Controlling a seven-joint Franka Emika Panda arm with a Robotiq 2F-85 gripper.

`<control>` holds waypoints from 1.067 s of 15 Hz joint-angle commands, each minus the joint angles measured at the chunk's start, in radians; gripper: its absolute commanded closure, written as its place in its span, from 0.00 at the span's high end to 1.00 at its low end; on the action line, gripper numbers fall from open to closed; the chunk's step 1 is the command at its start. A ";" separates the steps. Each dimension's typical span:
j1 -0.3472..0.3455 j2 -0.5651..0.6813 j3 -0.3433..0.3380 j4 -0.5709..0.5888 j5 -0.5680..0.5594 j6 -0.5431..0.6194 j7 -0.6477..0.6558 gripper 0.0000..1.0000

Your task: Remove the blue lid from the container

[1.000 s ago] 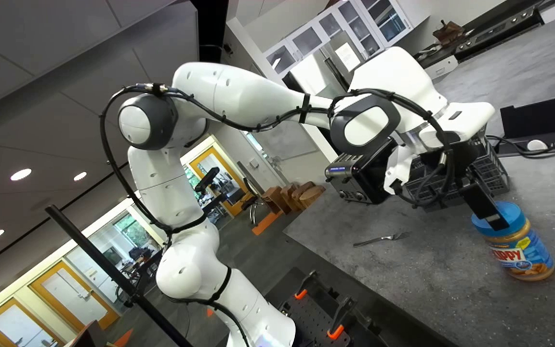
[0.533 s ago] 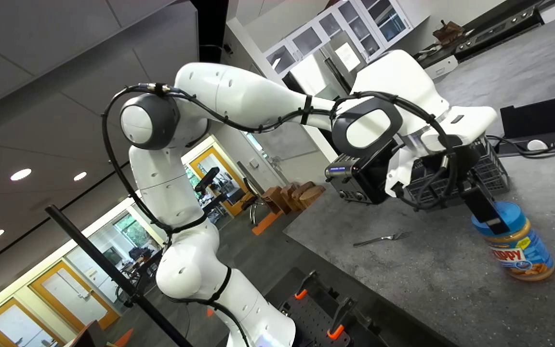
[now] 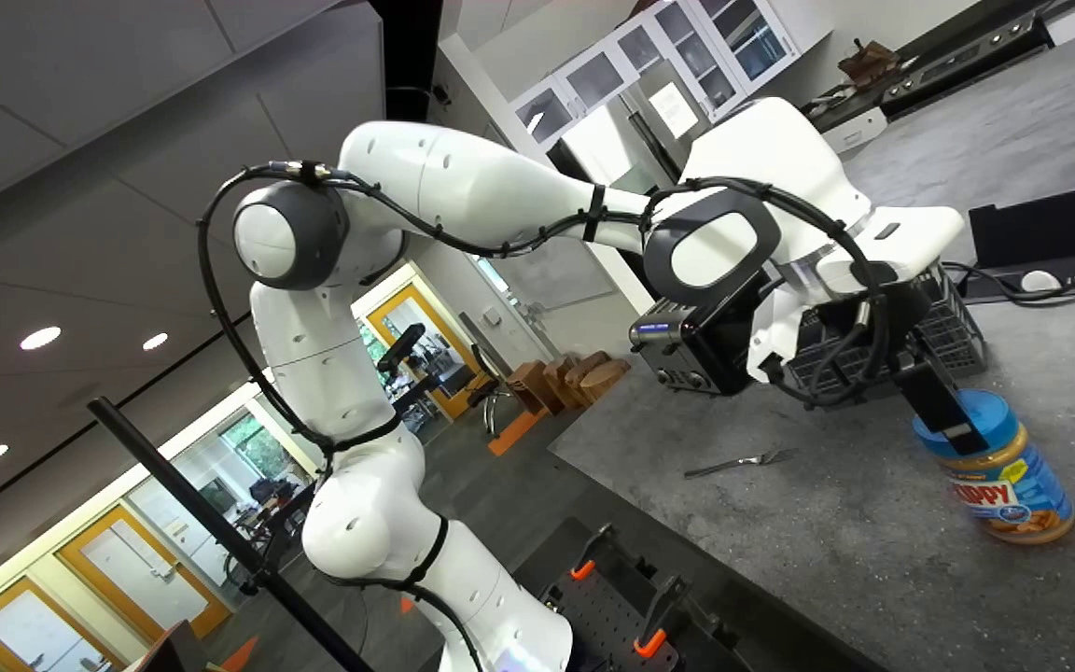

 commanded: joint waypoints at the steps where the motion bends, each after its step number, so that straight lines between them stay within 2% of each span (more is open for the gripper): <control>1: -0.017 -0.009 0.011 0.004 0.033 -0.023 -0.037 1.00; 11: -0.037 -0.027 0.026 -0.003 0.105 -0.030 -0.104 1.00; 16: -0.029 -0.010 0.025 0.003 0.097 -0.032 -0.101 1.00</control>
